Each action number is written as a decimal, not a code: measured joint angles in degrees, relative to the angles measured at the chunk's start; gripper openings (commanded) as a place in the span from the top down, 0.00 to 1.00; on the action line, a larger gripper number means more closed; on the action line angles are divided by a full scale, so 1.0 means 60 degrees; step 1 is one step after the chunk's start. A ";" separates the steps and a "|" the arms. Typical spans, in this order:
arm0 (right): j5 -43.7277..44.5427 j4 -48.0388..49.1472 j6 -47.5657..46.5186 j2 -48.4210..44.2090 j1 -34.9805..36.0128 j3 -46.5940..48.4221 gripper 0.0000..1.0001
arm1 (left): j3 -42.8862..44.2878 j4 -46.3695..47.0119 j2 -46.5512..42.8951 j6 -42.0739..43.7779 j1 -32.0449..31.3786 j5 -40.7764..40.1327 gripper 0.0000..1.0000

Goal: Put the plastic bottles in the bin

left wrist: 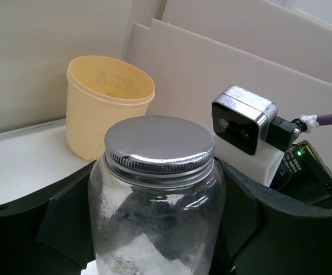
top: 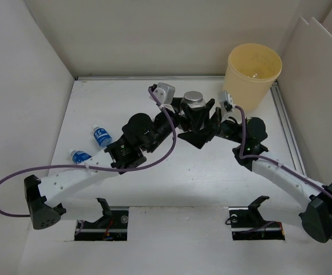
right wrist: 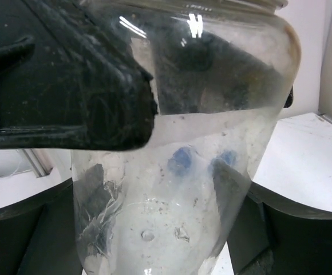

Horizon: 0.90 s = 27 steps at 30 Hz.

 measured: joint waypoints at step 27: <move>0.0805 -0.1330 -0.0903 -0.0240 -0.0688 0.0466 0.92 | -0.0186 -0.0535 -0.0364 -0.0681 -0.0084 -0.0444 0.00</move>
